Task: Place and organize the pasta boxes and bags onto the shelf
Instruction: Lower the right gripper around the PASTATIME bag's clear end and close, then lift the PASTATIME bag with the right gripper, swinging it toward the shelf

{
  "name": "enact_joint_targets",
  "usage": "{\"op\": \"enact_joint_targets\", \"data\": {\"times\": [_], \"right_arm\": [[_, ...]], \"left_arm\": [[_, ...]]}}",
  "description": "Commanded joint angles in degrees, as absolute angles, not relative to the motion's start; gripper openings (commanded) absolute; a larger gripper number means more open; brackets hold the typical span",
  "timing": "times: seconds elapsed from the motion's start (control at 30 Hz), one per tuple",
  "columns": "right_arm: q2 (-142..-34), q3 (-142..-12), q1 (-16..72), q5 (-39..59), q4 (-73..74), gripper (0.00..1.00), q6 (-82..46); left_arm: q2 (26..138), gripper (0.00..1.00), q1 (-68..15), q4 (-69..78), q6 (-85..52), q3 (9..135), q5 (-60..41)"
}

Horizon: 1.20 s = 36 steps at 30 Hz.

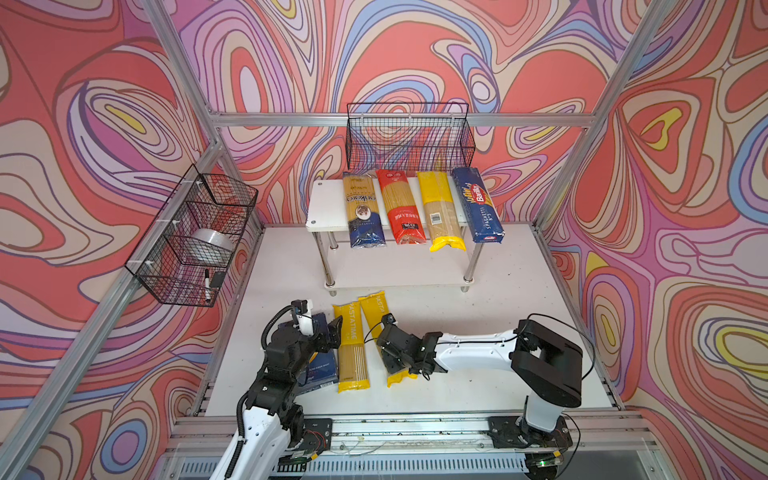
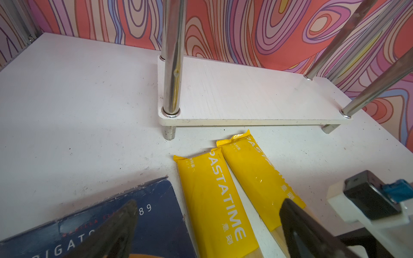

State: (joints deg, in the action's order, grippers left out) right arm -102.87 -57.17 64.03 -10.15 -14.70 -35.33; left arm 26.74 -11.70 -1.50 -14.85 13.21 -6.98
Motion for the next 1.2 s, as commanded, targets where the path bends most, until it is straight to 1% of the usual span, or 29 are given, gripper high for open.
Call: {"op": "enact_joint_targets", "data": {"times": [0.0,0.13,0.2,0.3,0.4,0.5,0.57,0.7,0.77,0.93,1.17], "right_arm": [[-102.9,-56.6,64.2,-8.1,-15.8,0.41,-35.5],[-101.9,-55.5,64.2,-9.1,-14.5,0.36,-36.3],[-99.8,-54.4,64.2,-10.9,-13.6,0.31,-37.8],[-98.2,-53.2,64.2,-10.9,-12.1,0.24,-38.4],[-97.4,-52.8,64.2,-10.6,-11.5,0.20,-38.4],[-96.4,-52.1,64.2,-11.0,-11.2,0.14,-38.6],[-95.5,-51.8,64.1,-11.2,-11.3,0.09,-39.2],[-93.2,-50.9,64.2,-11.8,-11.2,0.02,-39.7],[-91.9,-50.1,64.2,-12.5,-10.9,0.00,-39.9],[-87.8,-47.6,64.2,-14.3,-8.8,0.00,-40.1],[-79.7,-44.9,64.2,-16.5,-11.5,0.00,-39.9]], "left_arm": [[27.2,1.00,-11.9,-1.2,-15.2,14.5,-6.3],[27.4,1.00,-11.9,-1.1,-15.1,14.5,-6.5],[27.4,1.00,-11.8,-1.1,-15.1,14.5,-6.5],[27.4,1.00,-11.8,-1.1,-15.2,14.5,-6.5],[27.3,1.00,-11.9,-1.1,-15.1,14.5,-6.6],[27.0,1.00,-11.9,-1.2,-15.2,14.4,-6.5],[27.0,1.00,-11.9,-1.3,-15.3,14.4,-6.3],[26.9,1.00,-11.9,-1.2,-15.1,14.4,-6.6],[26.9,1.00,-11.8,-1.3,-15.2,14.3,-6.5],[27.0,1.00,-11.9,-1.3,-15.3,14.4,-6.1],[26.8,1.00,-11.9,-1.4,-15.4,14.3,-6.0]]}}
